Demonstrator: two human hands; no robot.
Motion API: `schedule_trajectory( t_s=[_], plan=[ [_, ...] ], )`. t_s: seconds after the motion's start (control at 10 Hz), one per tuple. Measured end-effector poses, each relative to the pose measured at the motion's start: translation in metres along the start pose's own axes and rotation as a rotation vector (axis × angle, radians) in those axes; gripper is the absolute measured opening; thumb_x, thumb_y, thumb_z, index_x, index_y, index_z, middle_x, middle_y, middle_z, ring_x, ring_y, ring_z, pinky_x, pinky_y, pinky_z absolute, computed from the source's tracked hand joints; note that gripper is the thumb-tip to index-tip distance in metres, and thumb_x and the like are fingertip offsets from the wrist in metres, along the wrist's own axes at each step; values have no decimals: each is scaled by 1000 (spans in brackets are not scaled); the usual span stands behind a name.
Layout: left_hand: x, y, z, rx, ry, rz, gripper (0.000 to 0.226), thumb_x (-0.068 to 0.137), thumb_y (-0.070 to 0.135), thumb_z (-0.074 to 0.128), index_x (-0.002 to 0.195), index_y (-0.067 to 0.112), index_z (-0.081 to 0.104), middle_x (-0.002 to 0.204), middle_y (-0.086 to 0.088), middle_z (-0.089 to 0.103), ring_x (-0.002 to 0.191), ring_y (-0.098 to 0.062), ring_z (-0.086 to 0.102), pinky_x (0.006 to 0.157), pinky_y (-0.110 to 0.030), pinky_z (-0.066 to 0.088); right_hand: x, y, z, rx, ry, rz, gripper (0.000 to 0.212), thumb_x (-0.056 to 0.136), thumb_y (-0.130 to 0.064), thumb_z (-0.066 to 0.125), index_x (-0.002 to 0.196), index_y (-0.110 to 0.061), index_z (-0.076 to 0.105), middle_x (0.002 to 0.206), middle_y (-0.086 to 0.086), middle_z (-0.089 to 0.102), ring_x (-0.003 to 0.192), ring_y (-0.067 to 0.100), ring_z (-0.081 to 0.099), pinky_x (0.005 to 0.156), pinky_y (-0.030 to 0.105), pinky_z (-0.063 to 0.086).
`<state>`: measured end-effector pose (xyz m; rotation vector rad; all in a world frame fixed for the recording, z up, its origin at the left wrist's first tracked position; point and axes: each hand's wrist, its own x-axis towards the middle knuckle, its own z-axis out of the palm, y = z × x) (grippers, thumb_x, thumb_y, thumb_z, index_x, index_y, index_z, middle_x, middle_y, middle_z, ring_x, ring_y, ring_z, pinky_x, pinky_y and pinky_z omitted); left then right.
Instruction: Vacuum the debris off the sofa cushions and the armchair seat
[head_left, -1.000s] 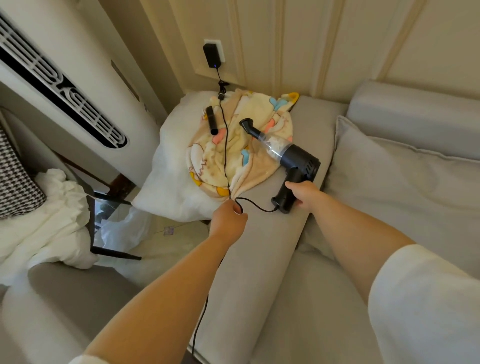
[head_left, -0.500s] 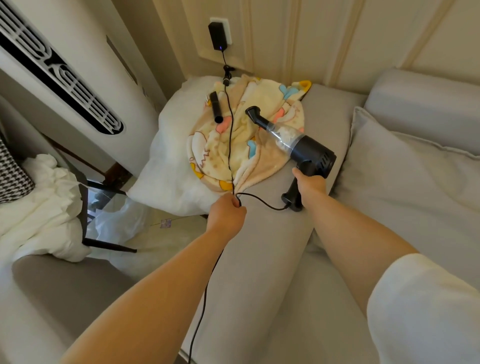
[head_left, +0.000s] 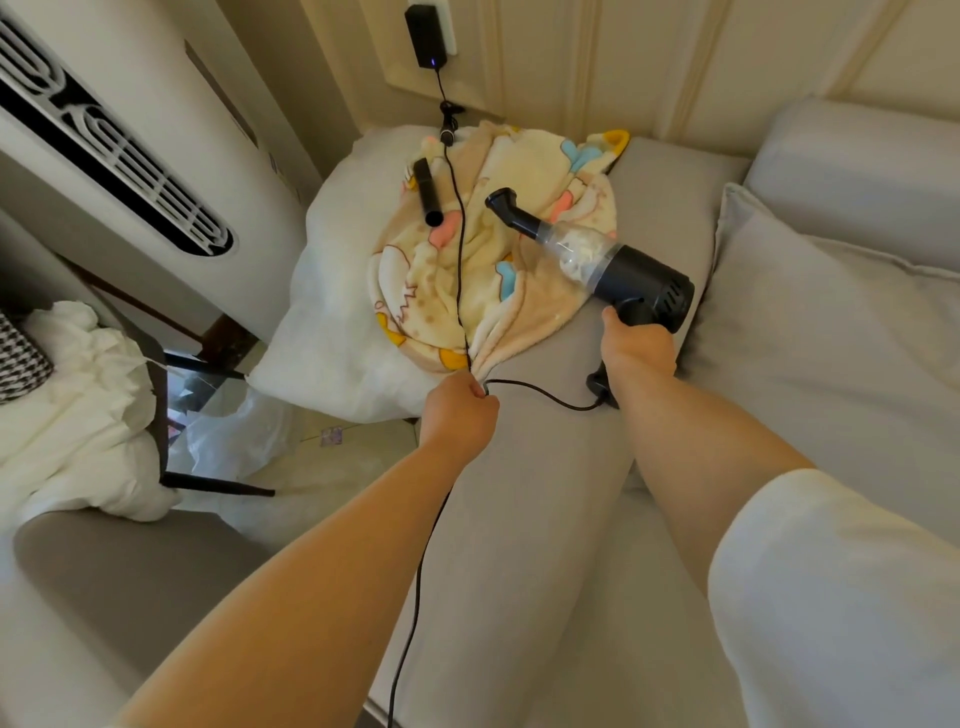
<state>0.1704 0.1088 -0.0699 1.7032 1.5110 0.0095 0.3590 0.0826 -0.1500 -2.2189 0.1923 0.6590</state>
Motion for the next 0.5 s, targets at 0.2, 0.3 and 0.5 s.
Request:
schedule_trajectory(
  t_s=[0.2, 0.3, 0.5],
  plan=[
    [0, -2, -5, 30, -18, 10, 31, 88, 13, 49, 61, 21, 36, 64, 3, 43, 61, -16, 43, 47, -23, 31, -8, -5, -6, 20, -83, 20, 73, 71, -58, 65, 123, -10, 48, 108, 9, 62, 96, 27, 61, 87, 42, 51],
    [-7, -2, -6, 74, -36, 22, 25, 87, 13, 49, 65, 18, 39, 64, 3, 42, 57, -12, 39, 46, -23, 29, -16, -10, -12, -103, -133, 43, 81, 72, -59, 63, 129, -6, 43, 117, 13, 57, 104, 28, 57, 89, 41, 50],
    [-39, 3, -25, 131, -87, 41, 9, 89, 13, 49, 87, 11, 41, 76, -1, 45, 66, -15, 42, 47, -23, 29, -53, -24, -42, -183, -99, -49, 84, 77, -52, 64, 136, -2, 32, 135, 15, 42, 122, 31, 42, 99, 41, 41]
  ],
)
